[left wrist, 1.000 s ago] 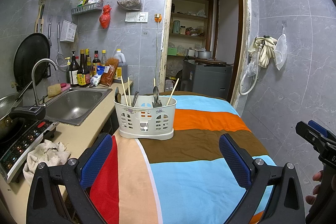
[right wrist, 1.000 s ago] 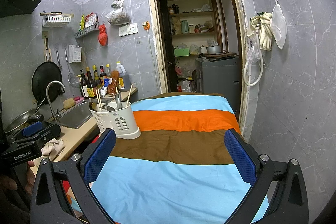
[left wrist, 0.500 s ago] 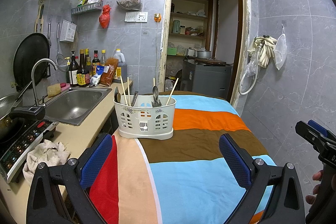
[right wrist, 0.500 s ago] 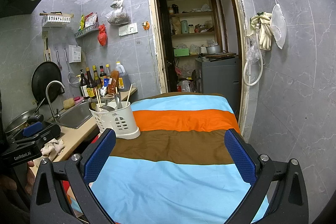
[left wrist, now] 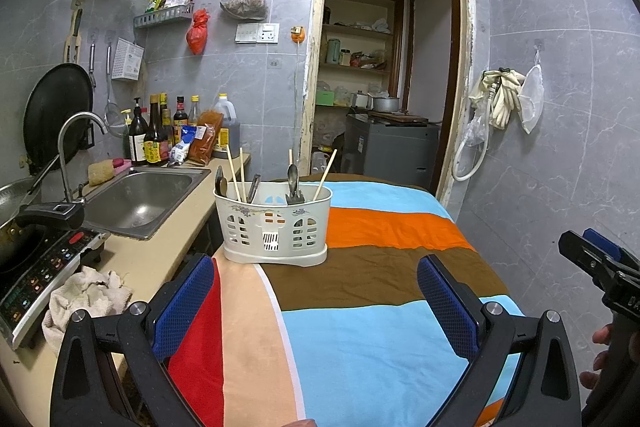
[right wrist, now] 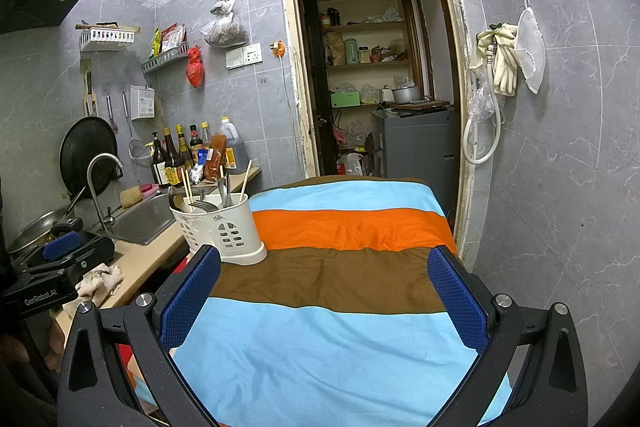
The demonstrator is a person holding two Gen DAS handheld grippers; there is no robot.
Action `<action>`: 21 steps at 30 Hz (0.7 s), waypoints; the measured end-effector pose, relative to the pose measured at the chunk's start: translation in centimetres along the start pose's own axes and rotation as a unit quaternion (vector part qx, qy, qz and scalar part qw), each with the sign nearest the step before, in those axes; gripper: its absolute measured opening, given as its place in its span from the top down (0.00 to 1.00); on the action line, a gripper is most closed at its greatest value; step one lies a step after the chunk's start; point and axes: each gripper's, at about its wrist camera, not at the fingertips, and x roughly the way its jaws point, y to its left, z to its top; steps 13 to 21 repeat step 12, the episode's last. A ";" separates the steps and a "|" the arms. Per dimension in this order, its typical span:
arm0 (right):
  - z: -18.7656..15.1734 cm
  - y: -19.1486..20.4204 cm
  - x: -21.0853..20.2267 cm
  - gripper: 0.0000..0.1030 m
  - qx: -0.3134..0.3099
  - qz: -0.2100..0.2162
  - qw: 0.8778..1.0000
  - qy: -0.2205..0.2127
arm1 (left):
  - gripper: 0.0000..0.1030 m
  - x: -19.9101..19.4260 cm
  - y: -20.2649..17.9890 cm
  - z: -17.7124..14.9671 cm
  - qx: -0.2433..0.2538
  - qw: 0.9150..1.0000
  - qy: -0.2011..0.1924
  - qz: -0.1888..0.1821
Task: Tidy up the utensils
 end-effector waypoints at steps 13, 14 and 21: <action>0.1 0.1 0.0 0.02 -0.001 0.001 1.000 0.000 | 0.01 -0.2 -0.4 0.3 0.001 1.000 0.001 0.003; 0.1 0.1 0.0 0.02 -0.001 0.001 1.000 0.000 | 0.01 -0.2 -0.4 0.3 0.001 1.000 0.001 0.003; 0.1 0.1 0.0 0.02 -0.001 0.001 1.000 0.000 | 0.01 -0.2 -0.4 0.3 0.001 1.000 0.001 0.003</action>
